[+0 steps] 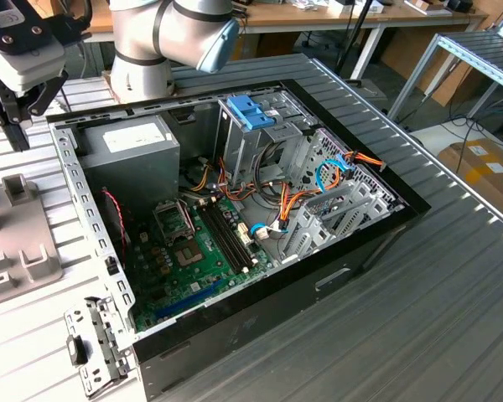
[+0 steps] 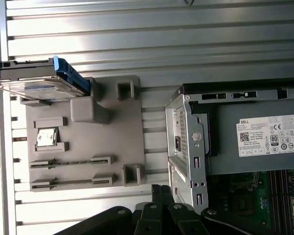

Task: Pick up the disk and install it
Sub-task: 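Reach for the disk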

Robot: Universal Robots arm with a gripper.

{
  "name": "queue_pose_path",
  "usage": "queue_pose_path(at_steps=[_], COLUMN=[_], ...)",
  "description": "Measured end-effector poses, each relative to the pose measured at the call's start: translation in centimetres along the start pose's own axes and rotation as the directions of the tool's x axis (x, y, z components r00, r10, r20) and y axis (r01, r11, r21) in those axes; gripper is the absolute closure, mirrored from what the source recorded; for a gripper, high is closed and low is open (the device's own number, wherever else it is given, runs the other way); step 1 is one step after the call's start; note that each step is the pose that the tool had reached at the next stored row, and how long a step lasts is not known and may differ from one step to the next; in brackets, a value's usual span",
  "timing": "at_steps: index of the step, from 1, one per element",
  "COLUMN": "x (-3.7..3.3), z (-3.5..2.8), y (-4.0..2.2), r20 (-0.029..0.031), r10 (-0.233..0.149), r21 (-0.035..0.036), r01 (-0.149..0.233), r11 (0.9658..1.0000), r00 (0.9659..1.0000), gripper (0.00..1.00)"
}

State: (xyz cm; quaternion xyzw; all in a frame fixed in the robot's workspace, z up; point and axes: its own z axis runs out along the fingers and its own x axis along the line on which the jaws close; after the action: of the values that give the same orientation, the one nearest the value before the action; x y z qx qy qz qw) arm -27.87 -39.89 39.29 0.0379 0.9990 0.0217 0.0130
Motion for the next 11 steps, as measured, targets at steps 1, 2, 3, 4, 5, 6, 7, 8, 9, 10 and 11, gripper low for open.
queue_pose_path(at_steps=[1,2,3,4,5,6,7,8,9,10,11], x=[0.2,0.26,0.32,0.41,0.48,0.53,0.59,0.64,0.72,0.79,0.82], z=[0.0,0.0,-0.01,-0.01,-0.01,-0.01,-0.01,-0.01,-0.01,-0.01,-0.01], y=[-0.02,-0.02,-0.03,-0.03,-0.04,-0.04,-0.04,-0.05,-0.05,-0.06,-0.06], r20=[0.0001,0.0001,0.0,0.0001,0.0,0.0001,0.0001,0.0001,0.0,0.0001,0.0001], r10=[0.0,0.0,0.0,0.0,0.0,0.0,0.0,0.0,0.0,0.0,0.0], r21=[-0.0001,-0.0001,0.0,0.0,0.0,-0.0001,0.0,0.0,0.0,-0.0001,-0.0001], r01=[0.0,0.0,0.0,0.0,0.0,0.0,0.0,0.0,0.0,0.0,0.0], r11=[1.0,1.0,1.0,1.0,1.0,1.0,1.0,1.0,1.0,1.0,1.0], r00=[1.0,1.0,1.0,1.0,1.0,1.0,1.0,1.0,1.0,1.0,1.0], gripper=[0.89,0.89,0.89,0.89,0.89,0.89,0.89,0.89,0.89,0.89,0.89])
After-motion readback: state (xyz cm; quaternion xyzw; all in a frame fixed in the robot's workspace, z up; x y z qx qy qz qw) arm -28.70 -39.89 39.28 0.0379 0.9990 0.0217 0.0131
